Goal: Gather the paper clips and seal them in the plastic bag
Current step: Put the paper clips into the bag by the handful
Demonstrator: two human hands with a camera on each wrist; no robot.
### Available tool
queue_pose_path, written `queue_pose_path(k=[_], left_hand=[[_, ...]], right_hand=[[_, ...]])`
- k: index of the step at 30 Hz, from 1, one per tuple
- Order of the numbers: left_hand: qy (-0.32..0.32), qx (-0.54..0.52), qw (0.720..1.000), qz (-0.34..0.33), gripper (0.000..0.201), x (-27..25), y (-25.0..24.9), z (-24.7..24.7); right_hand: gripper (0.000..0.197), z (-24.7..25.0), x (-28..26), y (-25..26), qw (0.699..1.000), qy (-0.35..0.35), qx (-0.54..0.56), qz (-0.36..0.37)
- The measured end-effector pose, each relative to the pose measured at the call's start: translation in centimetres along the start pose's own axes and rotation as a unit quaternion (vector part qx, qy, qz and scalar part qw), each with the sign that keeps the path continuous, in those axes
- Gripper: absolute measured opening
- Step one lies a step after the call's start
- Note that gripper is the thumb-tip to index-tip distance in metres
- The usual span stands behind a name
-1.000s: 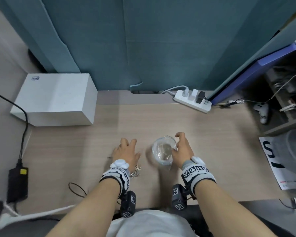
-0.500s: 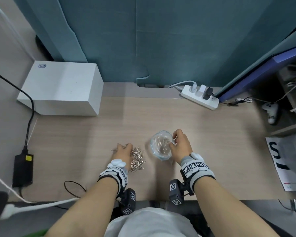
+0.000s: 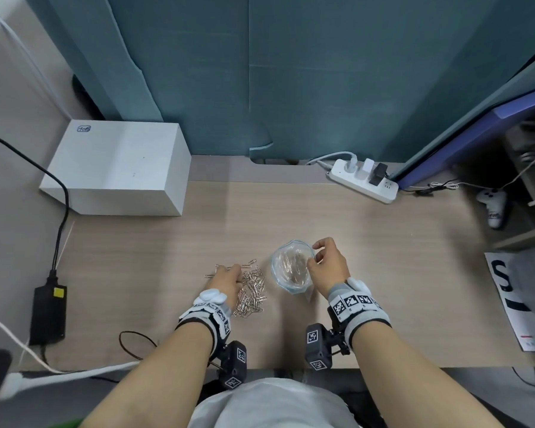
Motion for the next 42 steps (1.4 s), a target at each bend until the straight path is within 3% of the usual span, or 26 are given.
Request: queue_pose_path(k=[5,9,14,17,20,24,27,30,32,37,42], left_hand=[[-0.060,-0.082,0.995,0.001,0.007,0.7,-2.0,1.8],[-0.098,-0.150,0.982,-0.051,0.013,1.6,-6.2,3.4],[-0.067,-0.196,0.972,-0.112,0.017,2.6,-10.9,2.7],[-0.018,-0.185,0.974,-0.129,0.033,2.5,-12.2,1.3],[-0.041,-0.157,0.978,-0.128,0.036,2.4,-11.3,1.7],[-0.067,-0.067,0.995,-0.040,0.036,1.7,-6.4,2.0],[-0.018,0.001,1.000,0.011,0.063,0.6,-3.2,1.1],[0.023,0.033,0.999,0.020,0.082,-0.3,-1.9,-0.2],[0.029,0.022,0.999,0.013,0.074,-0.2,-1.7,-0.9],[0.019,0.040,0.999,-0.015,0.025,1.0,-2.6,-1.2],[0.002,0.028,1.000,-0.015,0.018,1.5,-1.7,-1.3]], right_hand=[[0.023,0.3,0.4,0.1,1.000,-0.011,0.006,-0.008],[0.023,0.1,0.4,0.4,1.000,-0.010,0.010,-0.005],[0.021,-0.6,0.4,0.6,1.000,-0.001,0.020,0.014],[0.022,-0.8,0.4,0.4,1.000,0.005,0.015,0.017],[0.023,-0.5,0.6,0.1,1.000,0.001,0.017,0.016],[0.022,-0.1,0.7,-0.4,1.000,-0.004,0.015,0.004],[0.024,0.1,0.8,-0.6,1.000,-0.004,0.015,-0.001],[0.024,-0.1,0.9,-0.6,1.000,0.003,0.020,-0.002],[0.024,-0.3,1.0,-0.7,1.000,0.004,0.018,-0.001],[0.024,-0.3,0.9,-0.6,1.000,0.004,0.019,-0.003],[0.025,-0.1,1.0,-0.7,0.999,0.008,0.031,-0.011]])
Point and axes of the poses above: each hand's wrist, its own x-axis towards the middle knuckle, its own z-axis out of the back of the hand, y = z × x, the point moved 10 cm from there along x, towards the middle knuckle, and after that the axes turned 6 degrees about -z, right-handed, at the moved point
